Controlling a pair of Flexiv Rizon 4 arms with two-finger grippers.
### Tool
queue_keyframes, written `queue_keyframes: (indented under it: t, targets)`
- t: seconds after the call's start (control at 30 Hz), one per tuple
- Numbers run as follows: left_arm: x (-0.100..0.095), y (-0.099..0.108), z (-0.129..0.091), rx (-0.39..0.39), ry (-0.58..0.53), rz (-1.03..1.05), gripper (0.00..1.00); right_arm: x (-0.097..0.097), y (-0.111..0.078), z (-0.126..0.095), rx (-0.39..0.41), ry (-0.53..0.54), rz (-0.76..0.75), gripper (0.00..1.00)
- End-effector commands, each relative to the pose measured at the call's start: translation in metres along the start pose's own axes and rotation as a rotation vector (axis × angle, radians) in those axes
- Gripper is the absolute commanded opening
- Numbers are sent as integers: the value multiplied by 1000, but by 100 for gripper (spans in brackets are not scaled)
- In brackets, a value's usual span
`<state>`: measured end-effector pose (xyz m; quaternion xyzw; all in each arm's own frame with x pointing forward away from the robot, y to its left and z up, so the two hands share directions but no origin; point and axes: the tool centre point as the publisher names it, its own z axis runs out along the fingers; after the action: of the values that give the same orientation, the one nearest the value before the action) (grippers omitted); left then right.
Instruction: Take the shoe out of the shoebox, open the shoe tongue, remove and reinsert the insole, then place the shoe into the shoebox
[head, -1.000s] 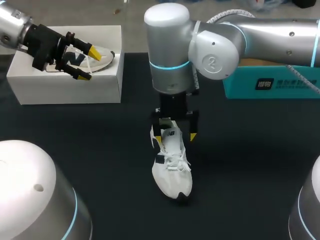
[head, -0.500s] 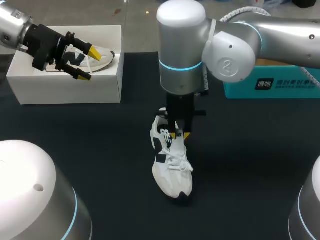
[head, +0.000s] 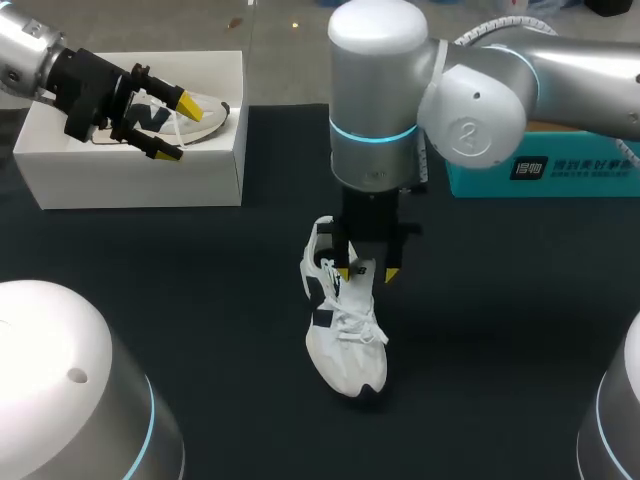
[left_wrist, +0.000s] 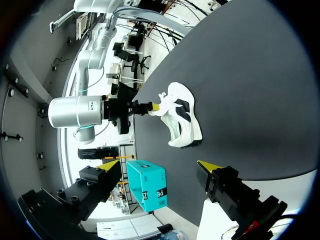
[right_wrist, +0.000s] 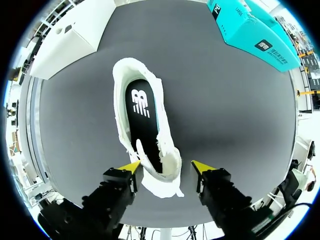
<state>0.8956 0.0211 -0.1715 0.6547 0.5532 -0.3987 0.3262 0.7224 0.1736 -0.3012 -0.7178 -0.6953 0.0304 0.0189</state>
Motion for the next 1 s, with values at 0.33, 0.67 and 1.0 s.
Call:
queue_keyframes:
  t: [0.33,0.67,1.0]
  targets:
    - [0,0,-1,1,3,1,100,-16,-28,-6,9,7,23,40]
    - [0,0,-1,1,3,1,100,-11,-29,5,24,13,18,0]
    - [0,0,-1,1,3,1,100,10,-1,22,18,9,-6,0]
